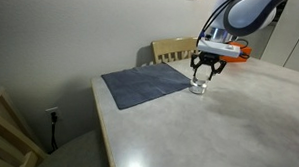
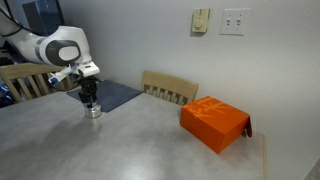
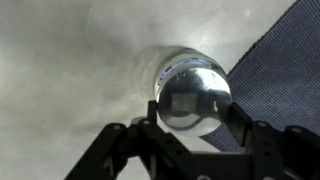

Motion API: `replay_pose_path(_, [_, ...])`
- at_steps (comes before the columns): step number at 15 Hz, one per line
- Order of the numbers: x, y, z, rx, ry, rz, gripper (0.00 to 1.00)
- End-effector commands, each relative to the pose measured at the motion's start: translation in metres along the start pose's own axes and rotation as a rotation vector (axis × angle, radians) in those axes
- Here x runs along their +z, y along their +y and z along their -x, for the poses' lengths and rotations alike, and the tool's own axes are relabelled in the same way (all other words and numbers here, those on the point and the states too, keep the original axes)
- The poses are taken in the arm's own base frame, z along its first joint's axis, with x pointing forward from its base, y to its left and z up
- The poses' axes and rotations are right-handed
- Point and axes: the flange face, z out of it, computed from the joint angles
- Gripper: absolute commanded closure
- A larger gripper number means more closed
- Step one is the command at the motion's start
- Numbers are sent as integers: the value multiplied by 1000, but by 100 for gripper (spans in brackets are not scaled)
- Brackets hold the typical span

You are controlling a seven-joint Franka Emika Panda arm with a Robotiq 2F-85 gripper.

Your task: Put the silver lid on the silver bottle

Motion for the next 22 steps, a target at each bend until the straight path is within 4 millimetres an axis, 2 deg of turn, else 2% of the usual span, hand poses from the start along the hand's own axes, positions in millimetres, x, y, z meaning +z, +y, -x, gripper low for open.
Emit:
replay_pose_path(1, [10, -2, -3, -32, -19, -12, 56])
replay_pose_path(13, [-7, -16, 2, -64, 13, -21, 56])
replay_pose_path(17, [-11, -11, -3, -51, 15, -34, 56])
replay_pose_path(22, [-7, -3, -4, -26, -3, -44, 56])
